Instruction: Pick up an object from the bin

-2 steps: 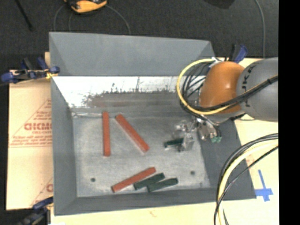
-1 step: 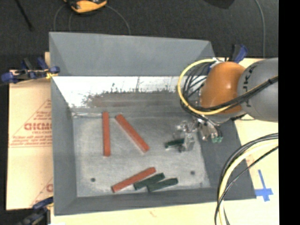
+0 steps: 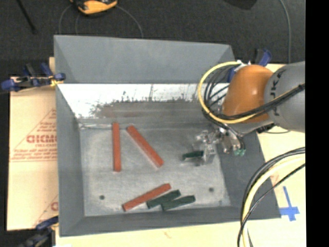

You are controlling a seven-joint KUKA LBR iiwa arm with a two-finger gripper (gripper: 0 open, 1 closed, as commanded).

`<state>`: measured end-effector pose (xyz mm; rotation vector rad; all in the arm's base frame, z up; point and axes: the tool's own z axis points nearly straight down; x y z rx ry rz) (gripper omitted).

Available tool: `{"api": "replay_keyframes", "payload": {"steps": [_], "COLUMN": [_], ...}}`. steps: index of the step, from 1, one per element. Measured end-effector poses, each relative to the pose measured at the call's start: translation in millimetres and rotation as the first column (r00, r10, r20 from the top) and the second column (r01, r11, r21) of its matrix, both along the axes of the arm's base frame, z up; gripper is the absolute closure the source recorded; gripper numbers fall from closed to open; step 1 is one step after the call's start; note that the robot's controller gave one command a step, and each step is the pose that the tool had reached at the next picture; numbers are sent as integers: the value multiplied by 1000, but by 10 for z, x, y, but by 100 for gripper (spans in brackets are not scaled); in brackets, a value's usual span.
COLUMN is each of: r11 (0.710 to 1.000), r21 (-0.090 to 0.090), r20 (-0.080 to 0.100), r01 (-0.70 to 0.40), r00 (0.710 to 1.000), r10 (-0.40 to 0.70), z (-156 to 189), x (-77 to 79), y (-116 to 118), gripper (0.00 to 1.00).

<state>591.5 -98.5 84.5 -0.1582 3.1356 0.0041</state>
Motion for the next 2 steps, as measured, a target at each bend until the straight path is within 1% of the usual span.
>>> {"api": "replay_keyframes", "payload": {"steps": [1, 2], "r11": [998, 999], "r21": [-2, -2], "r20": [13, 5], "r01": [64, 49], "r00": [998, 999], "r10": [-64, -49], "z": [50, 1340], "x": [178, 200], "y": [-262, 373], "gripper": [100, 100]}}
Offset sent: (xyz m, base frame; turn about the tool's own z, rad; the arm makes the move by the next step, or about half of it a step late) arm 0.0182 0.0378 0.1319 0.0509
